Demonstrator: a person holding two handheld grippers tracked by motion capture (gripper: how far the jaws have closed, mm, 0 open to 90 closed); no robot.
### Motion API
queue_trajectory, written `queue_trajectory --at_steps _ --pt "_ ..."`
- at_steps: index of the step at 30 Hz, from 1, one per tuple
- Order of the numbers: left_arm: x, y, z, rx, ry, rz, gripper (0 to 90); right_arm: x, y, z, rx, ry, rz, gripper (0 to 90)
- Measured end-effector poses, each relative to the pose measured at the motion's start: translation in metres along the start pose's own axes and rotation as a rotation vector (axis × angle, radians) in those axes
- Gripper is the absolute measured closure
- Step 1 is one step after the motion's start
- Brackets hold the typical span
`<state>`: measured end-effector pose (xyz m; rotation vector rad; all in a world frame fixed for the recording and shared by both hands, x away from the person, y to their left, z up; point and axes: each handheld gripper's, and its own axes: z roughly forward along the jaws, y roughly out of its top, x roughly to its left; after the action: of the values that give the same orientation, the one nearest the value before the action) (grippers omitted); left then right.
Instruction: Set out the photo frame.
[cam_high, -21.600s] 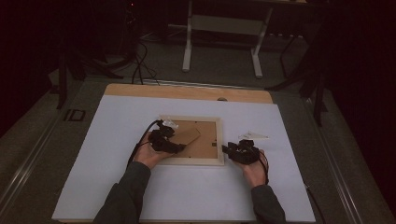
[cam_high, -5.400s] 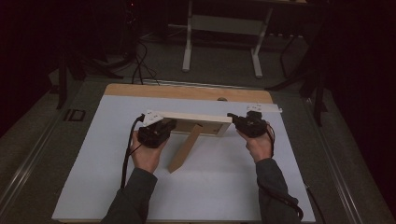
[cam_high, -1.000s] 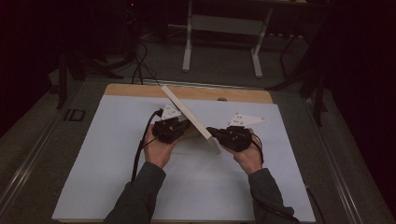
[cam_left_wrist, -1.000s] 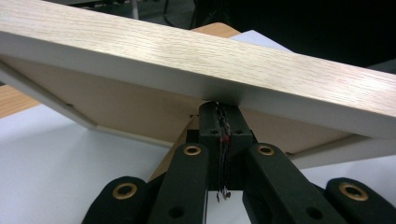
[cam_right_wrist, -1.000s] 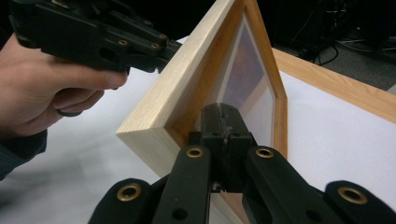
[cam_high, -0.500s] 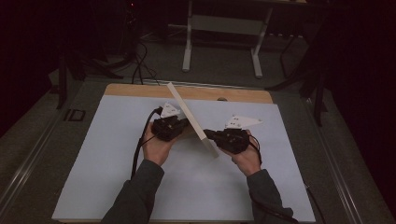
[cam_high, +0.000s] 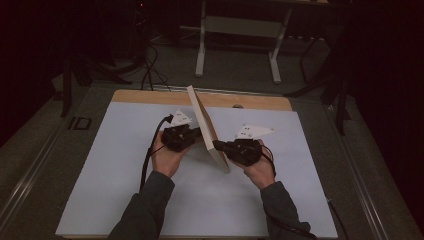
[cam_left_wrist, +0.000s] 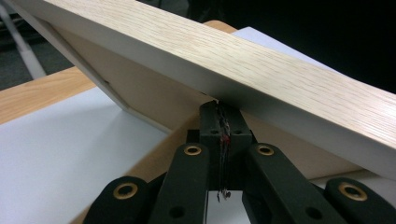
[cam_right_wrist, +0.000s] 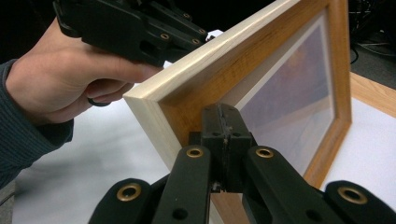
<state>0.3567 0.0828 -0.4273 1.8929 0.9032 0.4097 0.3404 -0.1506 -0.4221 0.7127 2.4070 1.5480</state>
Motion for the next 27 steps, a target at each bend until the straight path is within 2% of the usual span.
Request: queue_trajectory --at_steps 5,11,14,27 --pt "0.0 -0.004 -0.004 -0.007 -0.026 0.002 90.0 0.002 0.0 0.003 0.001 0.005 -0.003 89.7" --pt "-0.002 -0.007 -0.009 -0.007 -0.05 0.03 90.0 0.004 0.002 0.005 0.005 0.01 -0.01 89.7" --pt "-0.001 -0.008 -0.009 -0.011 -0.05 0.031 90.0 0.005 0.003 0.007 0.008 0.011 -0.014 89.7" --pt "0.011 -0.008 -0.012 -0.021 -0.048 -0.009 90.0 0.015 0.008 0.02 0.027 0.036 -0.041 89.8"
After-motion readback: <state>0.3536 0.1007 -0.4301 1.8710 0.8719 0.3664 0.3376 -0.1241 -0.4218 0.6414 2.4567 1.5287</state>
